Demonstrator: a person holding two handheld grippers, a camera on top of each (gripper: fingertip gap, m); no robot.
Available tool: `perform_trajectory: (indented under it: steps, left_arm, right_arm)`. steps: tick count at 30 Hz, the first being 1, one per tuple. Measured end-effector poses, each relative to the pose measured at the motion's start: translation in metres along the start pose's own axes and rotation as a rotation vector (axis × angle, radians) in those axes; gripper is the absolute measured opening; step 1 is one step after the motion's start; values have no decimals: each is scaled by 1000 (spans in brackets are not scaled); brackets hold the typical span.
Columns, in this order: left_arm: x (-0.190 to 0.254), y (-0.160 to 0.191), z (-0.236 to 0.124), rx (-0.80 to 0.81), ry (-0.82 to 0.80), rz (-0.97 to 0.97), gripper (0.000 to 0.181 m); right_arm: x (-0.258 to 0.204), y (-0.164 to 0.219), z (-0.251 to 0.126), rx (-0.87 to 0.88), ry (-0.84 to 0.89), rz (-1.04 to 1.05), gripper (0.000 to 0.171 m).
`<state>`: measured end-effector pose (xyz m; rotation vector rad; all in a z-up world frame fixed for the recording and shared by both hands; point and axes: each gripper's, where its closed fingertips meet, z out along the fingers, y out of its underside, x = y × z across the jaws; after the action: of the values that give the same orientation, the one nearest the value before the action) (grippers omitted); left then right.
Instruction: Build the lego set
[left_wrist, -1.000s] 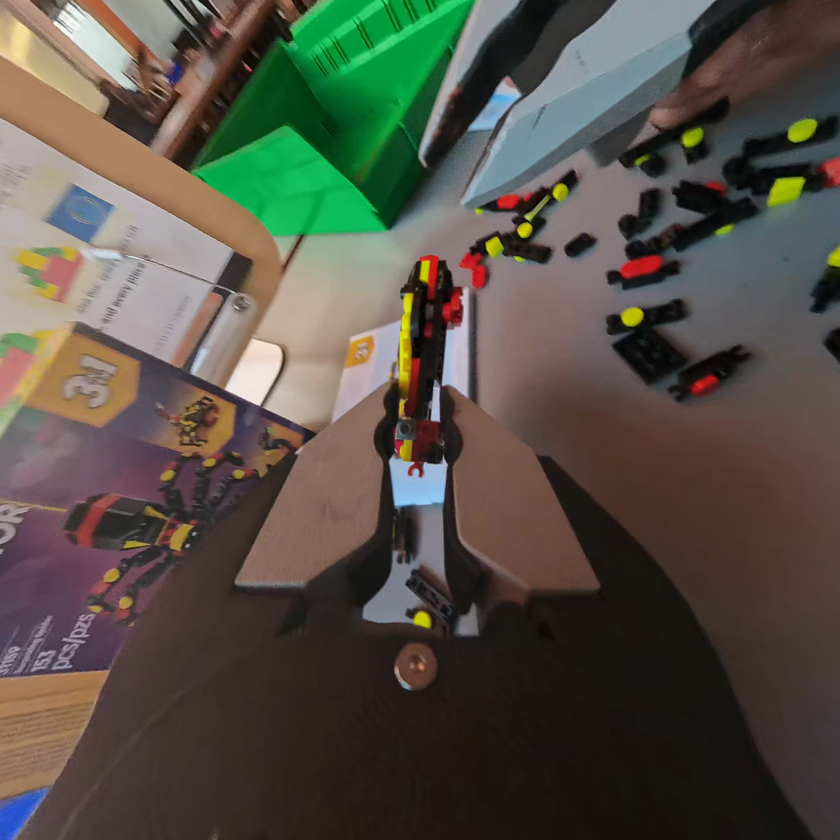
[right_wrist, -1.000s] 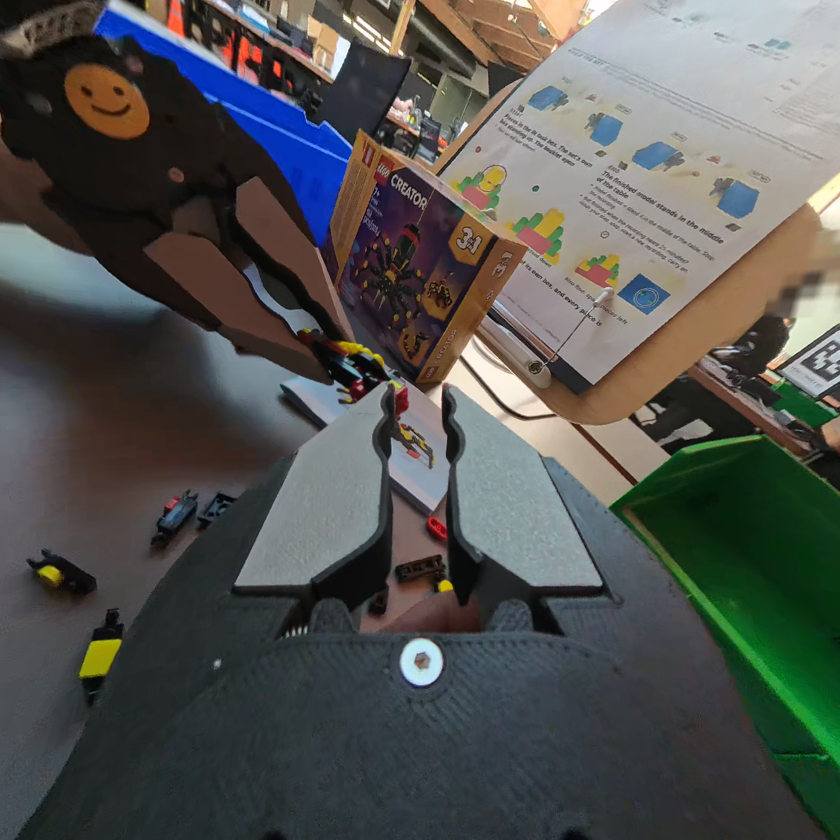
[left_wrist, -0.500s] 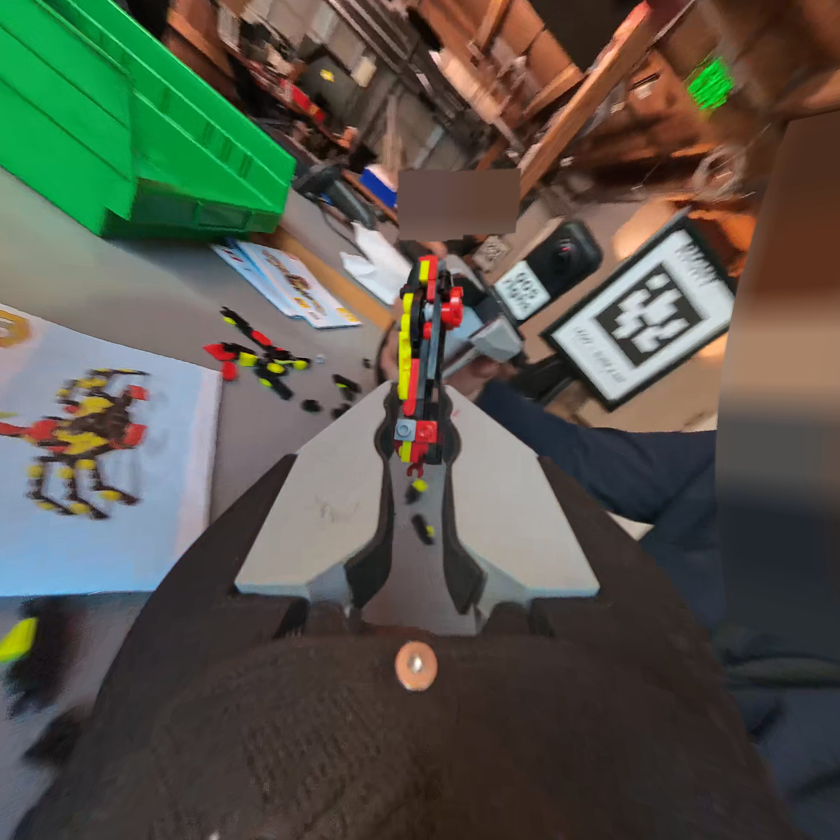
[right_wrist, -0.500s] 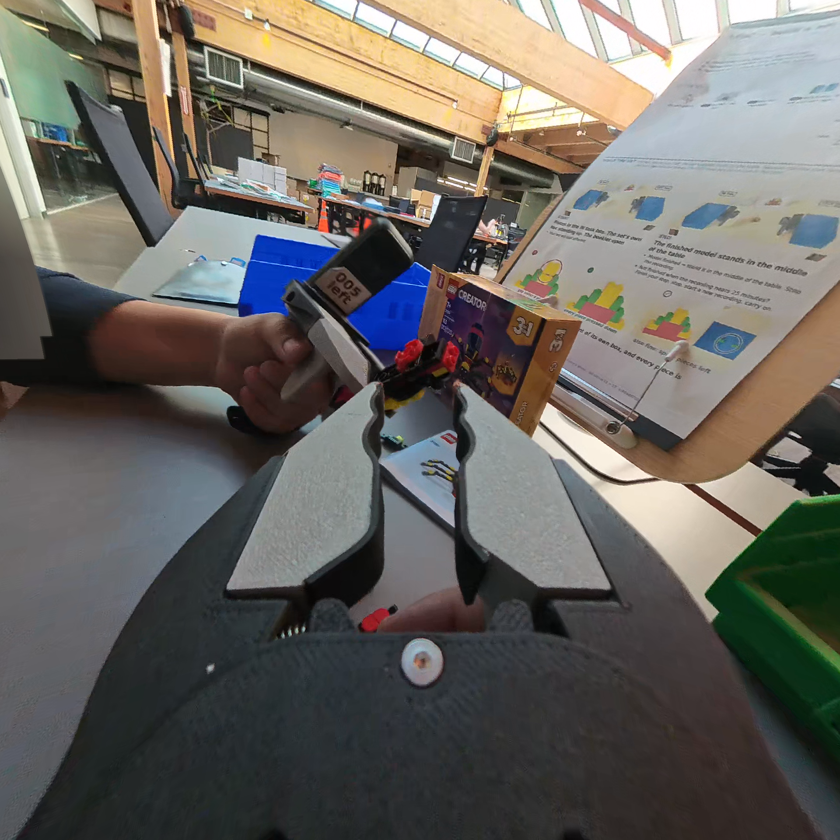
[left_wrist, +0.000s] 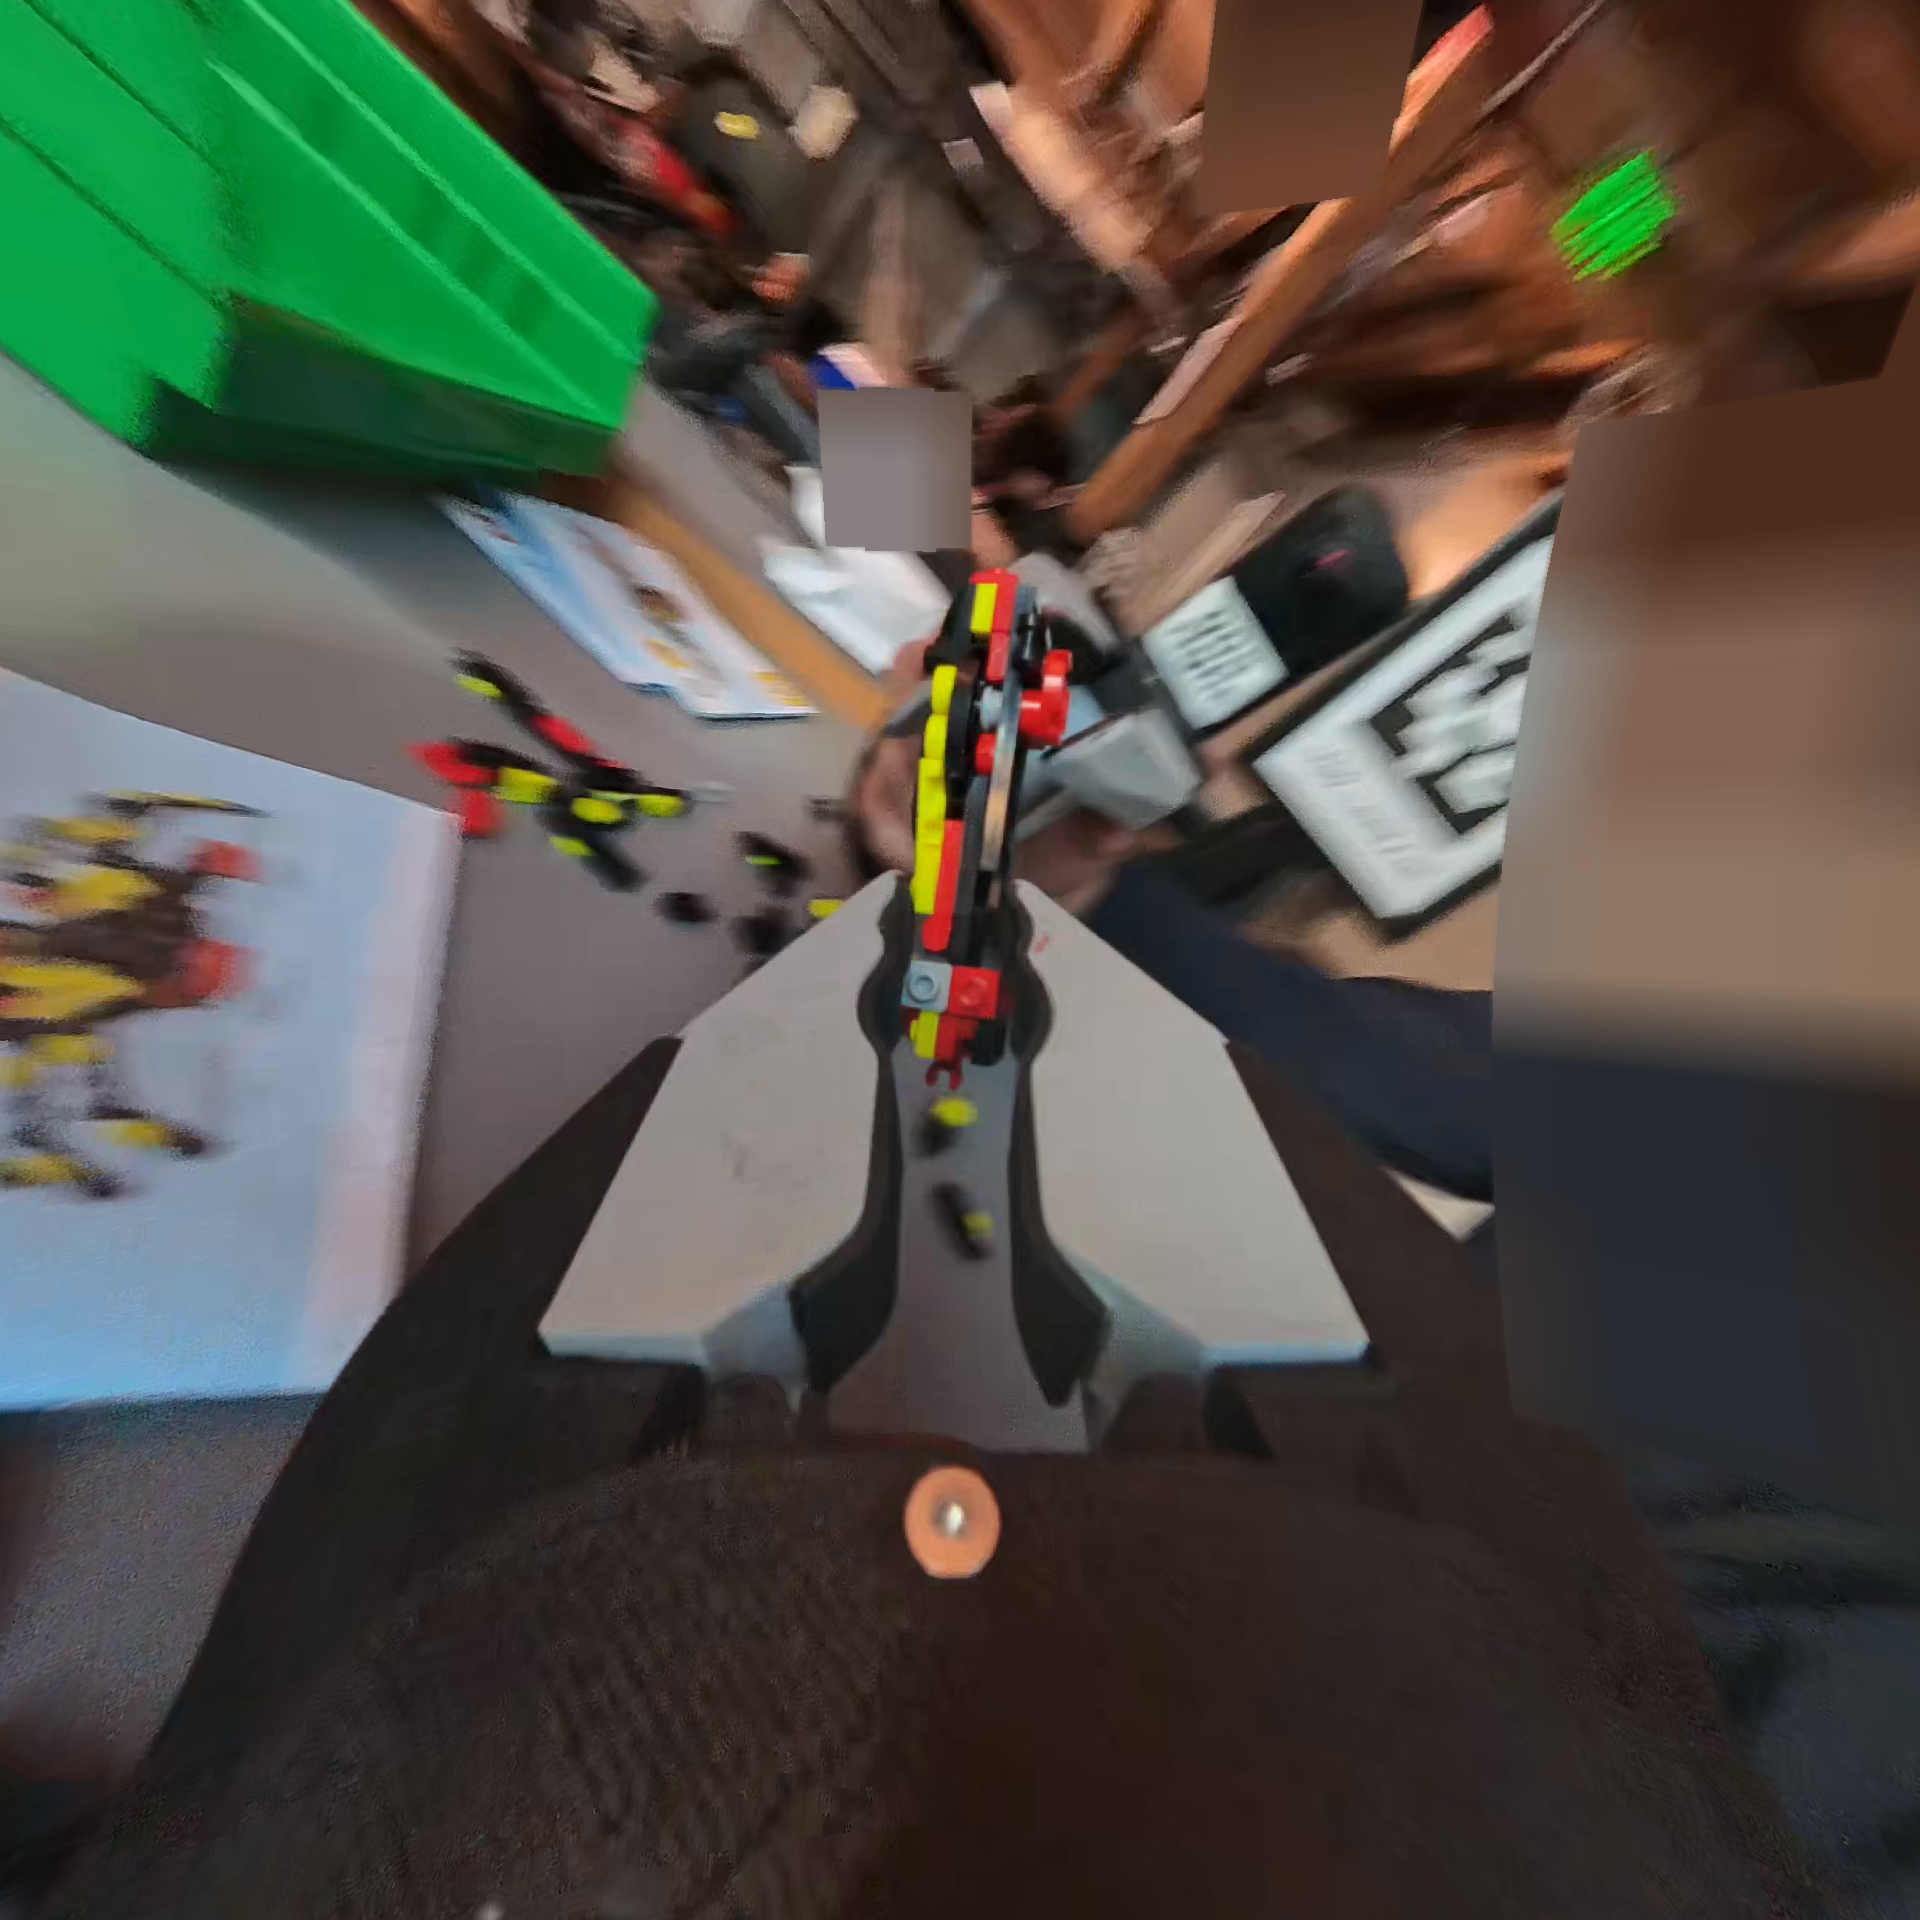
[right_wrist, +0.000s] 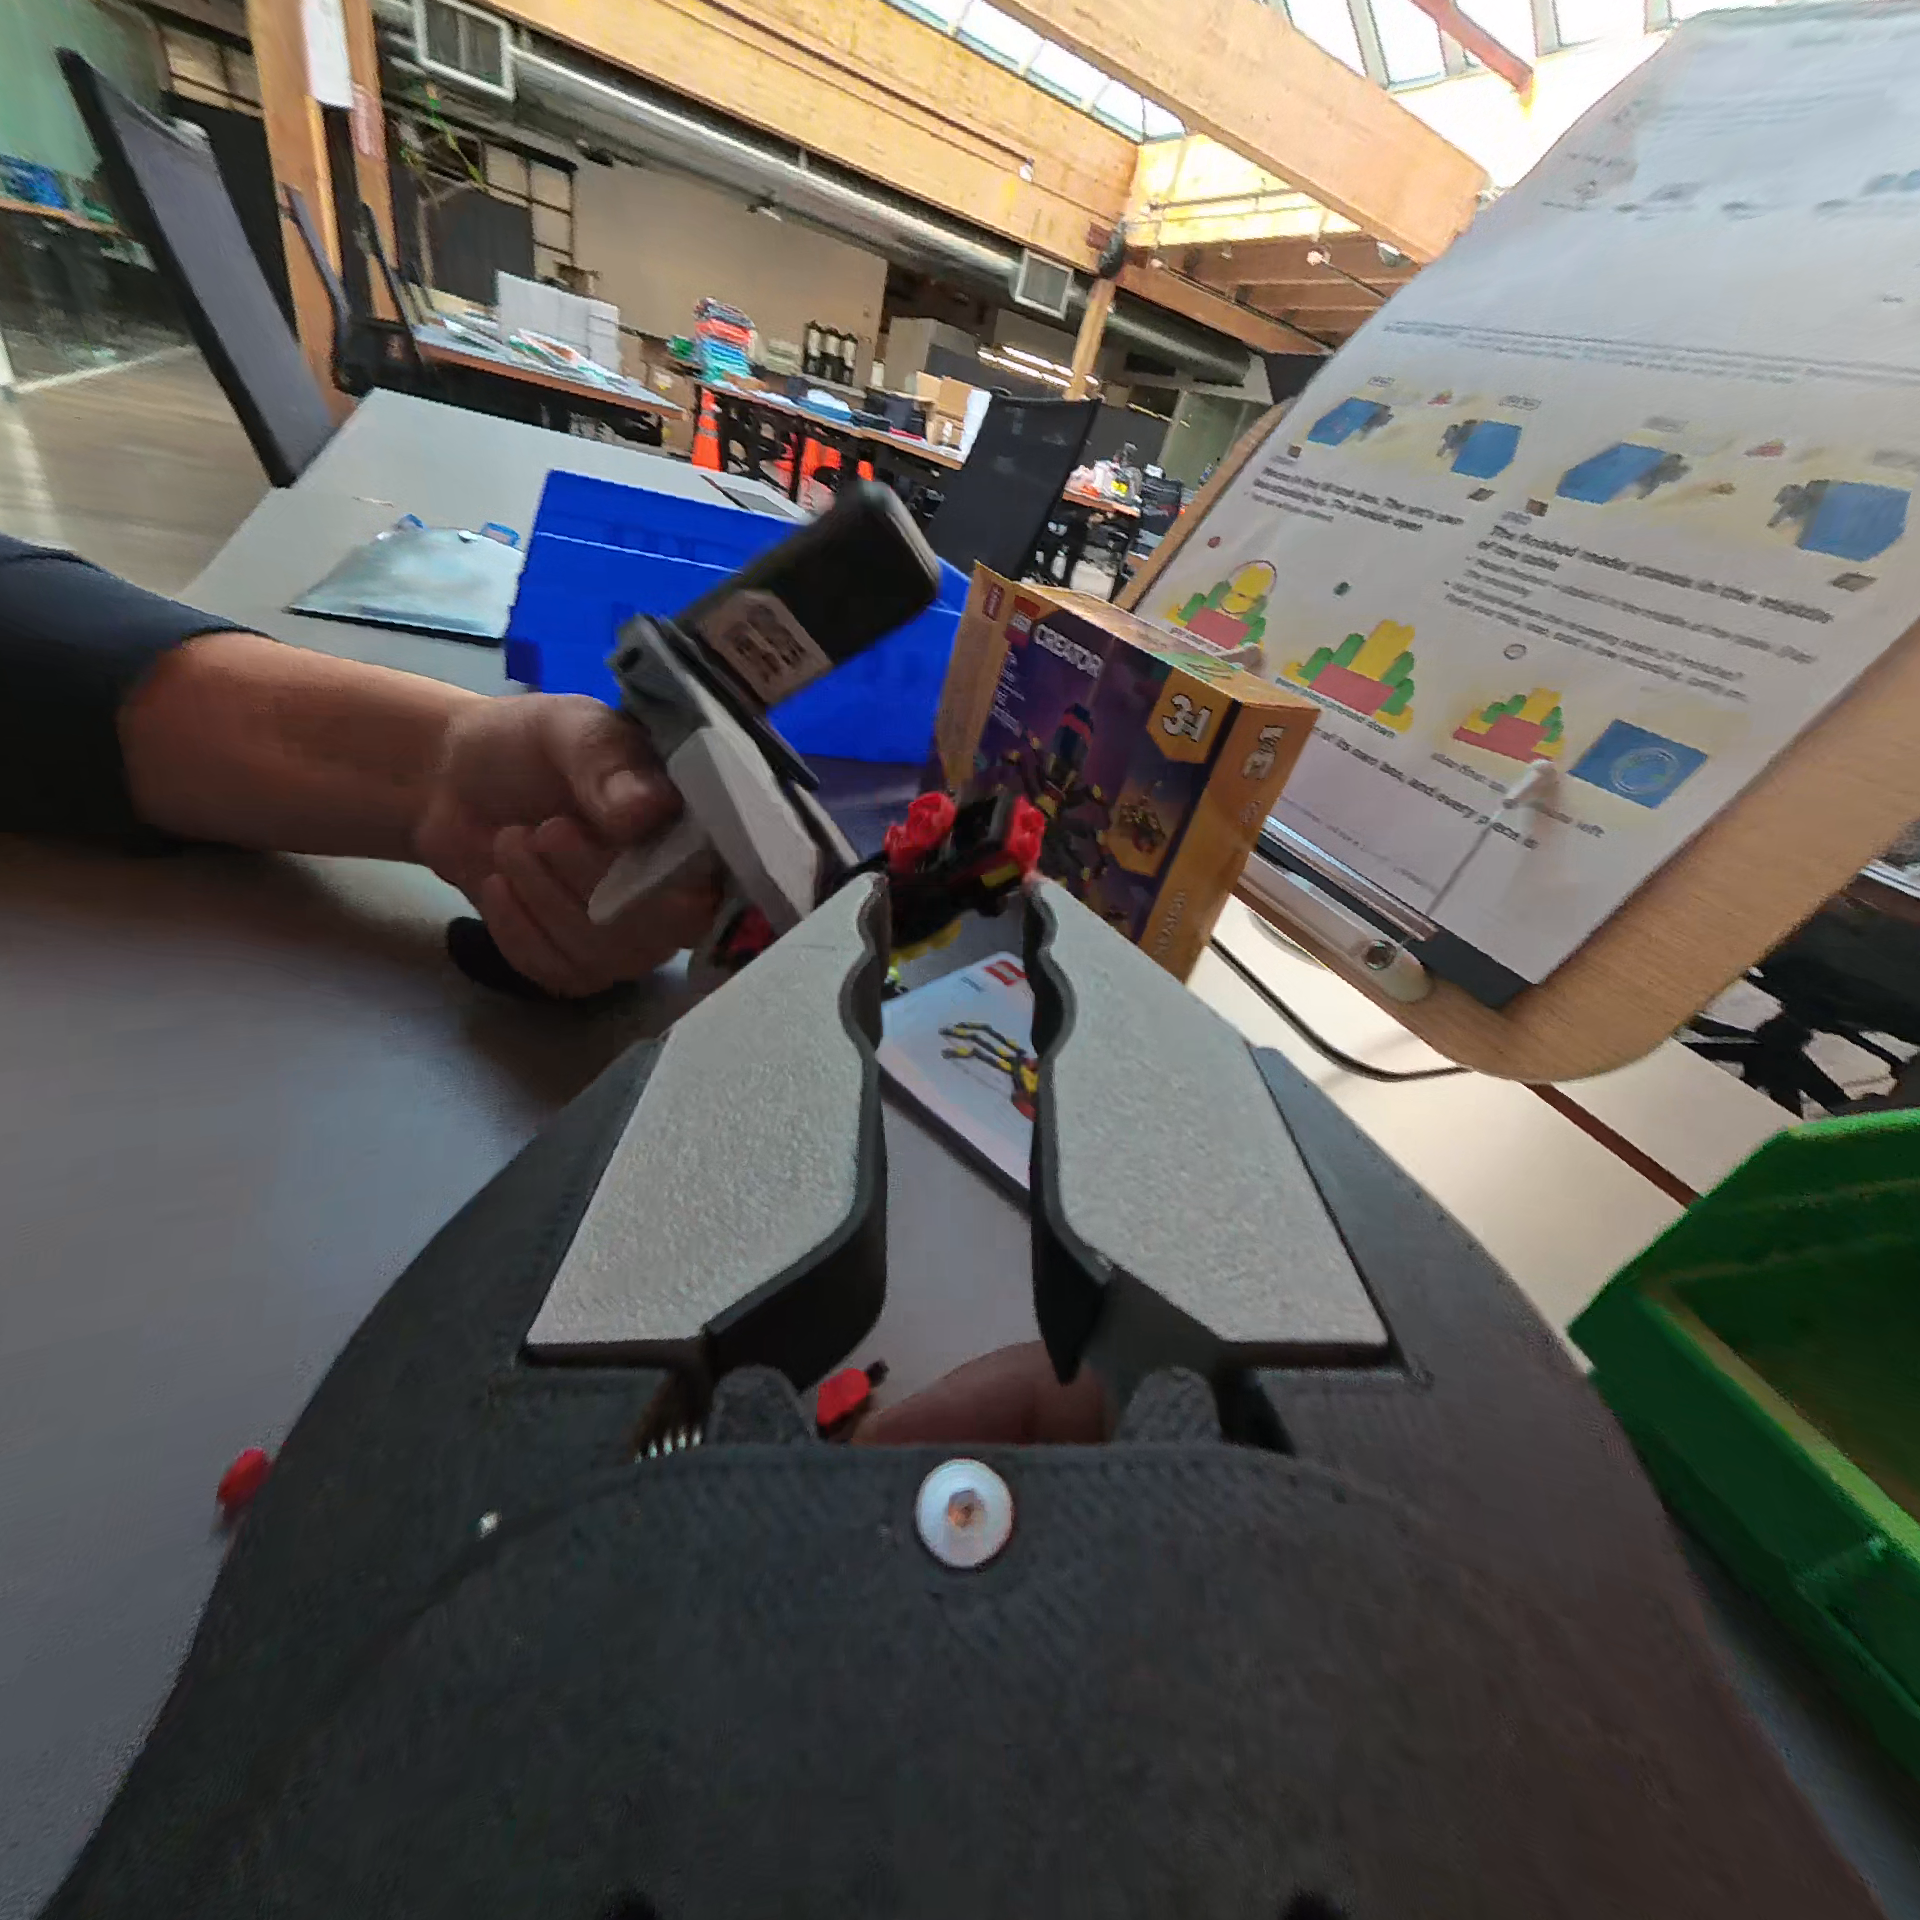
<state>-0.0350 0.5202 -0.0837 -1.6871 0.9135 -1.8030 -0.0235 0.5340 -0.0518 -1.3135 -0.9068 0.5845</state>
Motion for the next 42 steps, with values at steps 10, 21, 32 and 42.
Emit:
perform_trajectory:
  steps: [10, 21, 32, 42]
  left_arm:
    - [-55, -19, -33, -254, -855, 984, 14]
    - [-58, 1, -19, -353, -847, 1049, 14]
    - [-54, 5, -13, -363, -826, 1087, 14]
    - [-43, -5, -10, -284, -823, 1210, 14]
  right_arm:
    - [12, 17, 1, -85, 53, -17, 23]
    - [5, 44, 13, -255, 154, -369, 28]
    - [5, 52, 15, -306, 175, -445, 30]
    - [5, 35, 12, -232, 120, -240, 26]
